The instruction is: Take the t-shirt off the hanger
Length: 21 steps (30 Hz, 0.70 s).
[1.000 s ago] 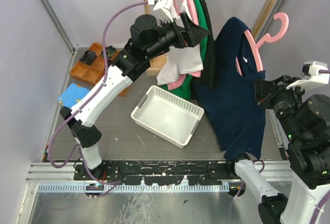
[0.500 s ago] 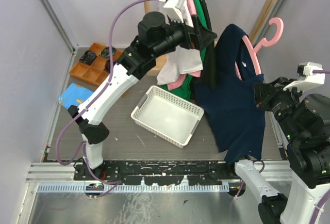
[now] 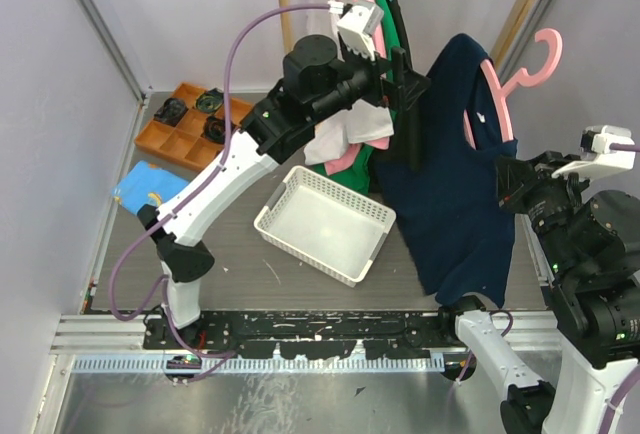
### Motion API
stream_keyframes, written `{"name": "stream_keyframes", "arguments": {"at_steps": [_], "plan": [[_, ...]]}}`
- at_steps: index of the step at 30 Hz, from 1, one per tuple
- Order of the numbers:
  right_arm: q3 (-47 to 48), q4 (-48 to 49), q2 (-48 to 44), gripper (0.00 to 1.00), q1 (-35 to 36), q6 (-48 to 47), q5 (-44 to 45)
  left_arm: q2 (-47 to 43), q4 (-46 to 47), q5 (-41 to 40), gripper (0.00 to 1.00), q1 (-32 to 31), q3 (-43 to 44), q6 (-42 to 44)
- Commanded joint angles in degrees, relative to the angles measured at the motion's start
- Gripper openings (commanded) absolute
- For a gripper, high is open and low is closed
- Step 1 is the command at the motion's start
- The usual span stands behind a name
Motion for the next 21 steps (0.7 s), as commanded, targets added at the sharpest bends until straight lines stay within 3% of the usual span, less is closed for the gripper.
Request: {"name": "stream_keyframes", "arguments": {"at_steps": [1, 10, 15, 21], "plan": [[-0.1, 9.9, -0.9, 0.01, -0.1, -0.2, 0.7, -2.4, 5.2, -1.5, 0.98, -1.6, -3.3, 2.5], [-0.1, 9.3, -0.2, 0.01, -0.2, -0.3, 0.4, -3.5, 8.1, -2.1, 0.98, -2.1, -6.4, 1.3], [-0.4, 7.5, -0.6, 0.01, -0.2, -1.1, -0.3, 1.3, 0.9, -0.6, 0.98, -2.2, 2.1, 1.8], [-0.1, 5.8, -1.2, 0.01, -0.2, -1.5, -0.3, 1.6, 2.4, -0.1, 0.98, -2.4, 0.7, 1.8]]}}
